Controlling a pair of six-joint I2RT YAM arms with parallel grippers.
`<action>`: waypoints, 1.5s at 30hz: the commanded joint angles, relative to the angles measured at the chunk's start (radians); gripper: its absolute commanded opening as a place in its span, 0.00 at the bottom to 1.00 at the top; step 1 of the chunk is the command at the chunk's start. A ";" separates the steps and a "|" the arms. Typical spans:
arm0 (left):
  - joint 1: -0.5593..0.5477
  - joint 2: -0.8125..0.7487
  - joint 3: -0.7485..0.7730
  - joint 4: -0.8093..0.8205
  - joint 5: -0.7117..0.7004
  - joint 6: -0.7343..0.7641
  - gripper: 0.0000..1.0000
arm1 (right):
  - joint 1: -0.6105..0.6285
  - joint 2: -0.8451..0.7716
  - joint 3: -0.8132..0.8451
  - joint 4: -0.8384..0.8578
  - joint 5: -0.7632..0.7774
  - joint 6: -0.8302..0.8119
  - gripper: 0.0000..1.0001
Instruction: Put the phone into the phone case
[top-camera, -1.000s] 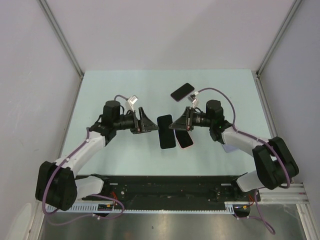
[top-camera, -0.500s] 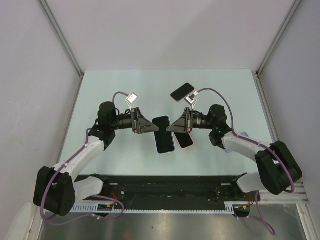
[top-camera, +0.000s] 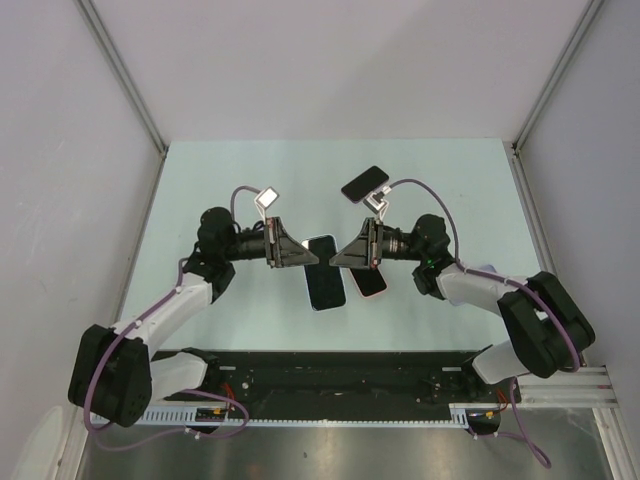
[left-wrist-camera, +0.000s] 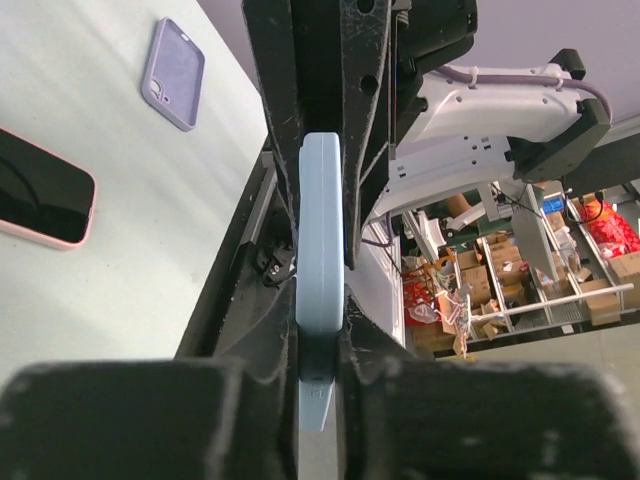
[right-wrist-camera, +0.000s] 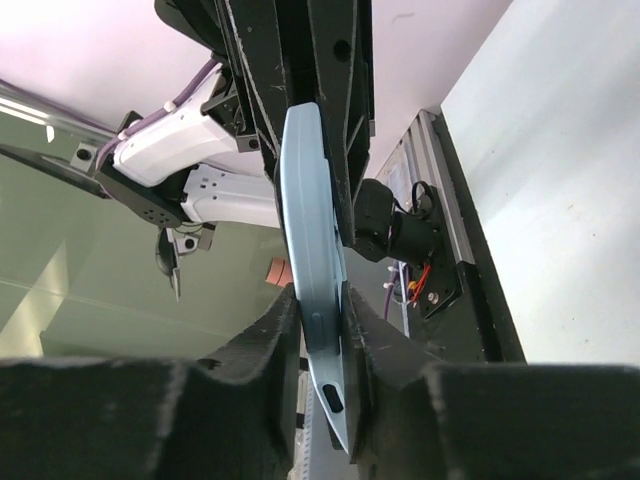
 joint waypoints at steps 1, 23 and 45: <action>-0.007 -0.003 0.023 0.056 0.029 -0.005 0.04 | -0.001 -0.045 -0.020 0.067 -0.023 -0.004 0.29; -0.007 0.043 0.091 0.026 0.006 -0.005 0.00 | 0.052 -0.201 -0.183 -0.173 -0.033 -0.223 0.42; -0.016 0.007 0.152 -0.328 0.084 0.313 0.00 | -0.032 -0.316 -0.169 -0.324 0.073 -0.287 0.64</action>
